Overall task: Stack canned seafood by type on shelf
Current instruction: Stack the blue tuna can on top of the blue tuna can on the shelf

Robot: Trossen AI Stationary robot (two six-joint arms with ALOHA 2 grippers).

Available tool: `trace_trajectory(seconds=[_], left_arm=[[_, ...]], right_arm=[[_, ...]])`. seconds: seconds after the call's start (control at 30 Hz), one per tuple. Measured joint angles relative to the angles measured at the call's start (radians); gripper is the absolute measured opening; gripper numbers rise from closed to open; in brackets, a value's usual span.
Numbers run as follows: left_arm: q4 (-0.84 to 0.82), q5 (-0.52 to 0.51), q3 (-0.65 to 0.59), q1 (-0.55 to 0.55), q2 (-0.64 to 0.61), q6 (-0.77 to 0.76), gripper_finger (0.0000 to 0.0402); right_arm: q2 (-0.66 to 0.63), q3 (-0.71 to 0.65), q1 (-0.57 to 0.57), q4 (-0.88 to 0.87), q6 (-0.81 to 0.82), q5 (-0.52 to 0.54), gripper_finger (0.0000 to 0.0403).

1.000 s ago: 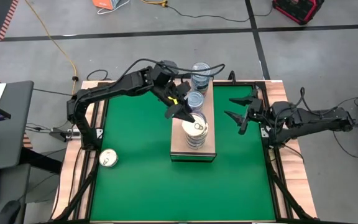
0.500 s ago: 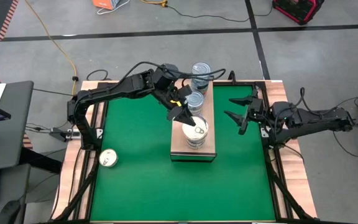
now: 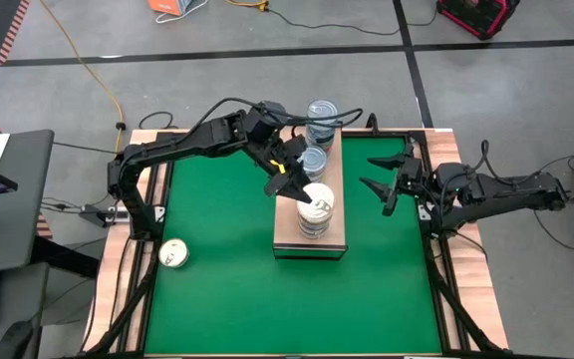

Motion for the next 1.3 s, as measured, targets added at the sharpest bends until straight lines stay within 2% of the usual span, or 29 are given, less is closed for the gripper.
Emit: trace_trajectory(seconds=[0.6,0.87,1.03,1.3], left_arm=[[-0.043,0.019,-0.001,0.012,0.0,0.117,0.0285],[-0.052,0.002,0.034,0.013,-0.001,0.2,0.0285],[-0.104,-0.047,0.039,0.014,-0.001,0.249,0.0285],[-0.1,-0.053,0.04,0.018,-0.001,0.262,0.0285]], right_arm=[[0.0,0.001,0.0,0.0,-0.004,0.0,0.0294],[0.0,0.001,0.0,0.0,0.0,0.0,0.0294],[0.0,0.001,0.0,0.0,0.0,0.0,0.0294],[0.0,0.001,0.0,0.0,0.0,0.0,0.0294]])
